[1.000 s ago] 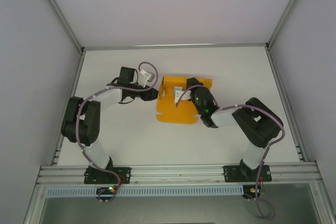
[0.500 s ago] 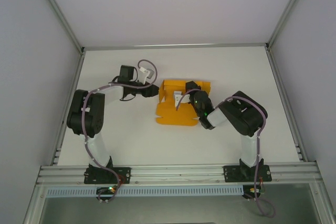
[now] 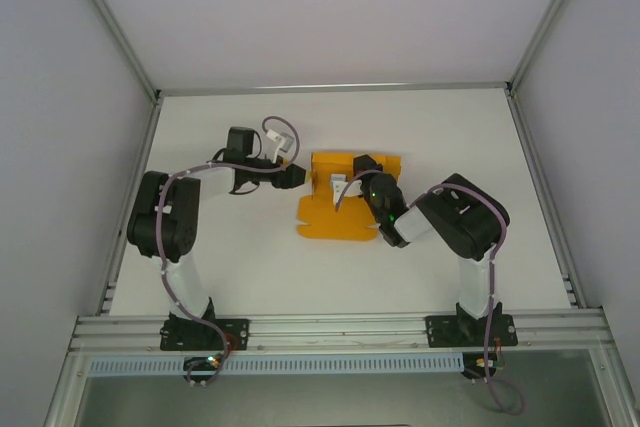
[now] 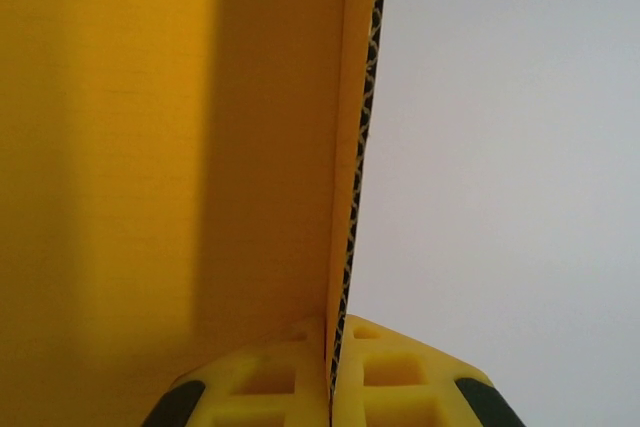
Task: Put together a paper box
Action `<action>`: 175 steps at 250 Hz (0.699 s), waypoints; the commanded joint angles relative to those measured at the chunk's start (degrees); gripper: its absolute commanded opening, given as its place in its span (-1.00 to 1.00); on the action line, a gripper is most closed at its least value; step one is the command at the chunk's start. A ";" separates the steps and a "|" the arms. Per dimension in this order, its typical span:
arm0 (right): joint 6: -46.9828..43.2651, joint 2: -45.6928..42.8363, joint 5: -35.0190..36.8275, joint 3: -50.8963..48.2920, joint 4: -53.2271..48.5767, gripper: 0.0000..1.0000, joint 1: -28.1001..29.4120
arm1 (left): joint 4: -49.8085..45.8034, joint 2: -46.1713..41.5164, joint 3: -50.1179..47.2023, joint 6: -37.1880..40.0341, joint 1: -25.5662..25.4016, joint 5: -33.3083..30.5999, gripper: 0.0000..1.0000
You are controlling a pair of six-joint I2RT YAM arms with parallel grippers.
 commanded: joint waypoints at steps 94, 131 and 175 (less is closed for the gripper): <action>-0.38 -2.93 0.30 -0.65 -2.69 -1.00 0.75 | -3.36 -0.23 1.46 5.99 -6.24 -12.75 0.22; 0.30 -3.02 0.67 -0.12 -5.17 -1.00 1.20 | -0.49 1.48 2.61 3.33 -6.42 -13.78 0.14; 0.49 -2.64 1.44 -0.99 -2.03 -1.00 1.24 | 3.39 -2.96 -3.13 3.10 -6.39 -17.65 -0.05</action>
